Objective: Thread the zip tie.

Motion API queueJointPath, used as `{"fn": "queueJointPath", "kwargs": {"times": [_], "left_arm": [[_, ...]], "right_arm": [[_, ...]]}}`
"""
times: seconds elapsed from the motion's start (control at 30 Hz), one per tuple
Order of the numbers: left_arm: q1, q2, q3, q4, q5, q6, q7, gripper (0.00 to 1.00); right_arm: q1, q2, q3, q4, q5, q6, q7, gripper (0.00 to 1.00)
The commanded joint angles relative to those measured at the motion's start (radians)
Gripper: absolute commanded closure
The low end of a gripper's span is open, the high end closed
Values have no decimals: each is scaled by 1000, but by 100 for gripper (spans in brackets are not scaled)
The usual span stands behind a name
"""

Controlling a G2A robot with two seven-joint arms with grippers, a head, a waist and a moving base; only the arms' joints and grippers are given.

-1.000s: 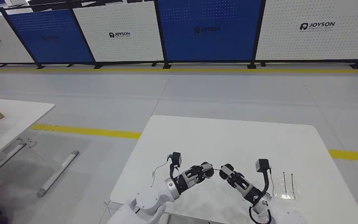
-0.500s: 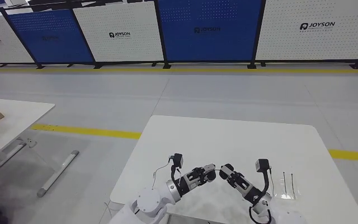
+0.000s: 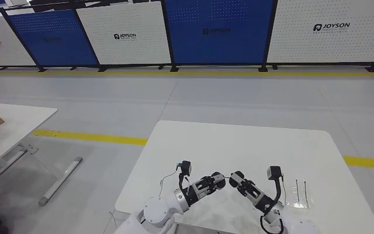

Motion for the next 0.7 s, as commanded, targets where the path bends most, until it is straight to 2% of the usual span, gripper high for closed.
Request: {"fn": "queueJointPath", "kwargs": {"times": [0.0,0.13,0.17,0.2,0.33,0.57,0.67], "left_arm": [[0,0,1,0,0,0,2,100],[0,1,2,-1,-2,2,7,100],[-1,1,3,-1,-4,4,7,100],[-1,1,3,-2,-7,6,7,100],[-1,2,0,-5,-18,20,8,100],[4,8,-20,-9,-28,35,-6,100],[13,13,-44,-17,-32,22,-21,100]], "right_arm": [[0,0,0,0,0,0,0,100],[-3,-1,-3,-8,-13,7,-11,100],[-5,-1,-3,-10,-16,7,-11,60],[-5,-1,-3,-11,-18,8,-9,0],[-14,1,10,-18,1,0,12,0],[-61,11,79,-43,30,-38,-2,0],[-87,15,110,-61,48,-39,-9,0]]}}
